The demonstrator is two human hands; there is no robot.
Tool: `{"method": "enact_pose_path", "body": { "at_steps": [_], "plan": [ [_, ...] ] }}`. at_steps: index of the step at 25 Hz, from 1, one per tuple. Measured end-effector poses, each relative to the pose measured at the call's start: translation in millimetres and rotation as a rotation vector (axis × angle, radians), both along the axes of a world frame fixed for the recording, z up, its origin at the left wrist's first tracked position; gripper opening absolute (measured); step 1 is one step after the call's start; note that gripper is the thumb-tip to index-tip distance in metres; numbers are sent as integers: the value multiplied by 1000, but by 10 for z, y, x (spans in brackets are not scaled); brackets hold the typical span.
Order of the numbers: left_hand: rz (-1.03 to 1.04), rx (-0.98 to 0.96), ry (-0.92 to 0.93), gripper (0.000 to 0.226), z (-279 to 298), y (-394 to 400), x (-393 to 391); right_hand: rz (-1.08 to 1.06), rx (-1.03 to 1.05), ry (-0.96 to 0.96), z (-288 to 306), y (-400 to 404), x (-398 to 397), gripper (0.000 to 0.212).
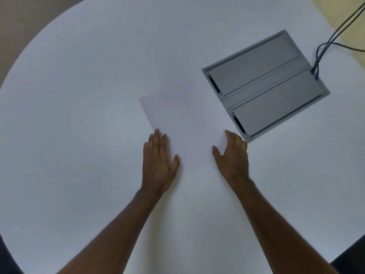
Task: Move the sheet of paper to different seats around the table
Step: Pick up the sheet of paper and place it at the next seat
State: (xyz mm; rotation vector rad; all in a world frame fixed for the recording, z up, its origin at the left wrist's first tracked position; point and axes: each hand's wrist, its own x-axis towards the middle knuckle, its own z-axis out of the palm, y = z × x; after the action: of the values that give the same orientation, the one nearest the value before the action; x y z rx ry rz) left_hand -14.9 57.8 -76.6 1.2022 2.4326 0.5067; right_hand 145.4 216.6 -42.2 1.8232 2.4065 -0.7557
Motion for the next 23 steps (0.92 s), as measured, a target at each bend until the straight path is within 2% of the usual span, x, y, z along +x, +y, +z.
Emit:
{"method": "enact_pose_path", "body": {
  "at_steps": [7, 14, 17, 20, 23],
  "plan": [
    [-15, -88, 164, 71, -198, 95, 66, -31, 43, -36, -113, 102, -106, 60],
    [-6, -88, 239, 71, -274, 104, 82, -35, 101, 58, -76, 55, -77, 47],
    [-6, -89, 232, 71, -274, 96, 74, -17, 105, 84, -43, 22, -78, 45],
    [-9, -87, 199, 71, -243, 98, 62, -56, 47, 194, 29, 4, -109, 41],
    [-11, -57, 79, 72, -182, 79, 25, -120, 11, 302, 158, 6, -112, 33]
  ]
}}
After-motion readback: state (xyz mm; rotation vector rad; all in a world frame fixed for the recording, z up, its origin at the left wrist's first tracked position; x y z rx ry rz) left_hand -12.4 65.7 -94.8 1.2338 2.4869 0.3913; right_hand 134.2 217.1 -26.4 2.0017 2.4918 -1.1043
